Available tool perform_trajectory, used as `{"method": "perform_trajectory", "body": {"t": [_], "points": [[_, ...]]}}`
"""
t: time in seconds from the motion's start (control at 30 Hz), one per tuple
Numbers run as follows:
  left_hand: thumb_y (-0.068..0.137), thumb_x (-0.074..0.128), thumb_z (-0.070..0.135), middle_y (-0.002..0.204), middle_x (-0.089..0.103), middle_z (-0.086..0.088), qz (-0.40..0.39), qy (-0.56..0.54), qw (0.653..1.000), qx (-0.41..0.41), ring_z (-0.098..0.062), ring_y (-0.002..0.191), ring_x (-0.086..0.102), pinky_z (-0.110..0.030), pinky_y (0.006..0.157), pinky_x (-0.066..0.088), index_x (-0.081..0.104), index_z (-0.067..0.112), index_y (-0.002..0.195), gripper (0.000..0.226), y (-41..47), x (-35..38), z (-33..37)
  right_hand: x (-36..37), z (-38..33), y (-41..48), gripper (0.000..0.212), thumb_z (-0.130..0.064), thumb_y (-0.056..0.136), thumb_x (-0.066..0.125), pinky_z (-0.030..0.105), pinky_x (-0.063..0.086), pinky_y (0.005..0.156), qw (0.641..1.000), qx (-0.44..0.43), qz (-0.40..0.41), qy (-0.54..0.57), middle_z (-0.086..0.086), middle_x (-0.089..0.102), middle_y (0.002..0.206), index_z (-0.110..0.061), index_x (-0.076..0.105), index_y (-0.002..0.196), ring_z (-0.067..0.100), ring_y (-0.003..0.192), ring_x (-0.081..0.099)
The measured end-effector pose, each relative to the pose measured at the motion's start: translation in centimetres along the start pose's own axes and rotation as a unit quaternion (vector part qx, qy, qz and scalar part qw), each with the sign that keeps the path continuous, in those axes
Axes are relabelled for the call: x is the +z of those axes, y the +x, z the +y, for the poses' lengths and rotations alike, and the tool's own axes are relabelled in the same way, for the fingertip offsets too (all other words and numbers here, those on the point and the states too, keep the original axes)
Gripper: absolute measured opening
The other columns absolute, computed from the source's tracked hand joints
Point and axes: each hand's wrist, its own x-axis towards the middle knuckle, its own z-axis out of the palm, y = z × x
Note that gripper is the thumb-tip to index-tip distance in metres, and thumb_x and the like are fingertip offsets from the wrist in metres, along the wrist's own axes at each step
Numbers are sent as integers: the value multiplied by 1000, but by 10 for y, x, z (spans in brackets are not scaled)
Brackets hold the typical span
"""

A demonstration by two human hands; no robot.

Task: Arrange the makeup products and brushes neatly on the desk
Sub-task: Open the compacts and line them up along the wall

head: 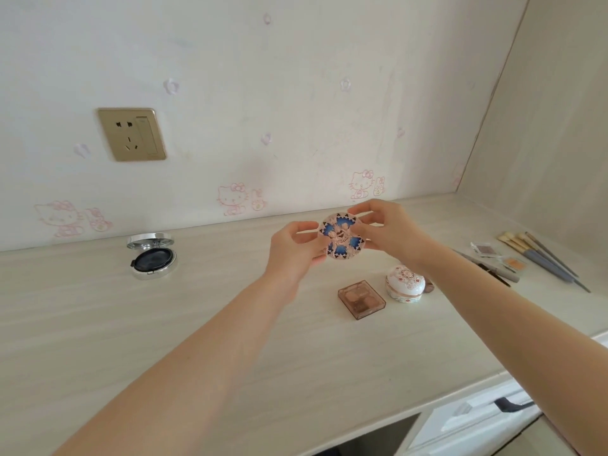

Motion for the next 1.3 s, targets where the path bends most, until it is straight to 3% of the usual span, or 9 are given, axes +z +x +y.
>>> {"method": "perform_trajectory", "body": {"t": [0.13,0.23,0.4,0.57,0.8,0.97,1.1,1.2,1.3], "points": [[82,70,1,101,71,-15,-15,-94,995,-36,-28,86,72,-34,68,59,62,0,107,26,-20,-35,7,27,-20,-19,31,-8,89,62,32,61,73,1000,-12,-25,7,-3,59,124,-18,60,118,11,93,67],[83,69,2,98,73,-14,-22,-108,992,-59,-30,87,72,-33,67,58,66,1,103,20,-34,-64,8,48,-34,-34,48,-8,88,62,30,59,77,998,-30,-60,-21,-5,54,132,-19,50,133,9,98,65],[82,71,8,98,73,-17,-10,-119,989,-81,-30,88,71,-32,68,58,66,-2,104,25,-55,-108,10,85,-46,-55,72,-27,81,72,19,47,88,982,-80,-126,-115,-10,45,138,-28,36,143,6,111,53],[82,70,11,98,73,-17,4,-122,987,-105,-26,80,72,-29,64,58,68,-2,103,25,-76,-142,11,117,-49,-68,74,-33,80,71,21,43,95,954,-173,-143,-200,-5,45,135,-21,36,144,8,121,45],[75,72,18,95,73,-12,20,-241,960,-142,-23,75,70,-31,64,58,78,7,78,13,-100,-174,8,150,-54,-81,65,-42,86,64,-6,29,83,958,-190,-133,-169,-9,45,135,-20,41,142,-9,104,38],[85,69,31,123,62,-20,-62,-332,932,-128,-44,111,60,-49,87,53,59,1,123,50,-112,-178,4,163,-72,-93,53,-44,89,58,3,34,90,969,-168,-144,-113,-12,51,128,-28,46,138,-2,112,44],[90,62,33,132,55,-23,-97,-396,905,-120,-48,116,55,-49,85,54,51,0,131,54,-115,-177,3,168,-82,-97,37,-42,92,54,27,38,99,952,-194,-156,-178,-9,55,122,-27,53,126,19,120,44],[86,64,32,125,61,-19,-89,-378,916,-103,-43,112,59,-47,83,55,54,0,129,55,-115,-178,2,168,-85,-97,60,-41,90,57,20,21,108,946,-198,-153,-204,-7,35,150,-27,34,145,16,139,24],[88,63,33,115,65,-14,-93,-344,930,-90,-38,104,64,-45,87,55,56,4,129,51,-116,-177,0,171,-88,-98,75,-42,84,63,25,27,112,944,-211,-166,-191,-10,28,152,-25,28,148,11,139,26]]}}
